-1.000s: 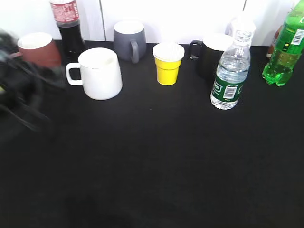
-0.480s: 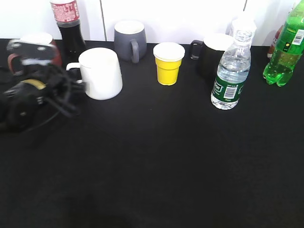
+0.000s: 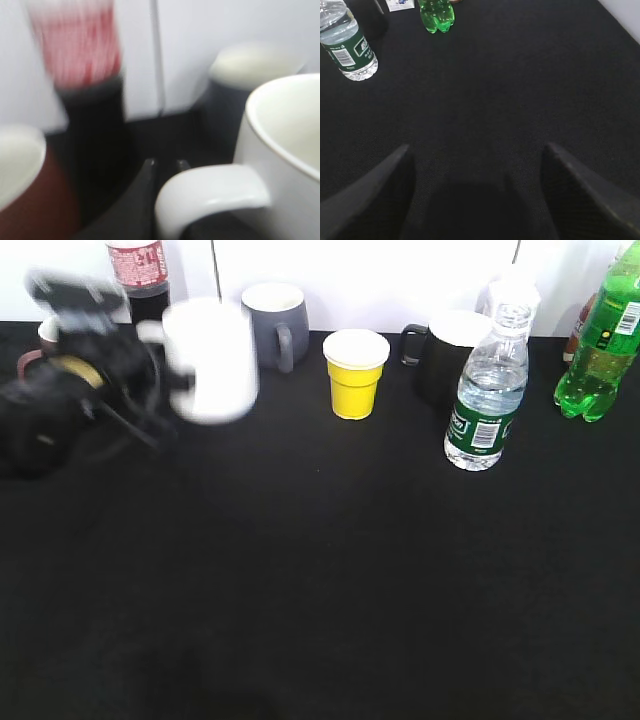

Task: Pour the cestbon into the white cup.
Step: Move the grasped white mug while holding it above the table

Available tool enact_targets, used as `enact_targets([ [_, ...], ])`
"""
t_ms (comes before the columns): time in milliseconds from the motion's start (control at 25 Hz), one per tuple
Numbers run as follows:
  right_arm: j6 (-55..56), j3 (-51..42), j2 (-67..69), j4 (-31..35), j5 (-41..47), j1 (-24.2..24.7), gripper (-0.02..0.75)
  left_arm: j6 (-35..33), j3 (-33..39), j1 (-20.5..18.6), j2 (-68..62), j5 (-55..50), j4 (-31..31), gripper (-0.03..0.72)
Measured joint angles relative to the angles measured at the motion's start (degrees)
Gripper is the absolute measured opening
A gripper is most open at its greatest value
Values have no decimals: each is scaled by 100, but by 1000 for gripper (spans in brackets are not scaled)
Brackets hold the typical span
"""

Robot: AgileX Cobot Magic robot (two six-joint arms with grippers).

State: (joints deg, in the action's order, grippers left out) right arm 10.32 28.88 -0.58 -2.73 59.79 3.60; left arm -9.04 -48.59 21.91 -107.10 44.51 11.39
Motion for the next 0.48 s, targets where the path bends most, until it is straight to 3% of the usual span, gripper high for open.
enact_targets([
  [80, 0, 0, 0, 0, 0, 0, 591, 536, 305, 253, 673, -198, -670, 64],
  [240, 0, 0, 0, 0, 0, 0, 591, 2208, 488, 636, 1275, -459, -2670, 62],
  [360, 0, 0, 0, 0, 0, 0, 591, 2451, 488, 895, 1384, -466, -3399, 62],
  [480, 19, 0, 0, 0, 0, 0, 591, 2463, 488, 949, 1389, -460, -3640, 62],
])
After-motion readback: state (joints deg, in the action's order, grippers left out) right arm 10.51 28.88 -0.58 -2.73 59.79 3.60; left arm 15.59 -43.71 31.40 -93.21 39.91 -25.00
